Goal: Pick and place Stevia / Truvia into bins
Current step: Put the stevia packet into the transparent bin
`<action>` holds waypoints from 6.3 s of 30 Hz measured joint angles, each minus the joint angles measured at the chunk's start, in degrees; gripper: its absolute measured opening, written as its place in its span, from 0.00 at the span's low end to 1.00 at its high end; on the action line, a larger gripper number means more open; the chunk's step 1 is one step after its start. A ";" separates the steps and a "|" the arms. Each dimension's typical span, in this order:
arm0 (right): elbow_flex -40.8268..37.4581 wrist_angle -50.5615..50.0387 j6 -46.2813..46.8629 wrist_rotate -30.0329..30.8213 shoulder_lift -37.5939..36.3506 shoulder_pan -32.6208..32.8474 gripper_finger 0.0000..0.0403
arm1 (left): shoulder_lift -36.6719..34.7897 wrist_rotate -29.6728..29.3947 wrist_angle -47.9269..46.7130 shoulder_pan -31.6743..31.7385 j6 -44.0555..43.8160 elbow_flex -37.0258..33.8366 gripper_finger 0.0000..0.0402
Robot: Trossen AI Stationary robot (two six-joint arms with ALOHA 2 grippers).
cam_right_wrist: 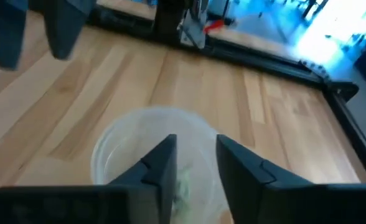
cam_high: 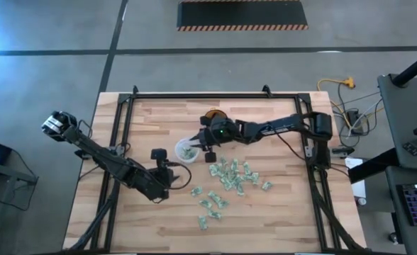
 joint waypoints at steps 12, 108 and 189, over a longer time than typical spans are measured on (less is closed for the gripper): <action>-5.80 -28.26 -3.04 -3.84 -13.96 3.25 0.35 | 10.40 10.19 19.38 -0.61 2.14 -2.07 0.46; -19.98 -14.63 11.73 -4.50 -5.91 -2.47 0.49 | 3.93 -12.94 7.76 12.20 -2.38 -5.63 0.37; -5.97 -27.59 -4.47 -5.89 -15.18 3.64 0.39 | 15.06 19.73 34.87 2.27 11.18 -4.87 0.51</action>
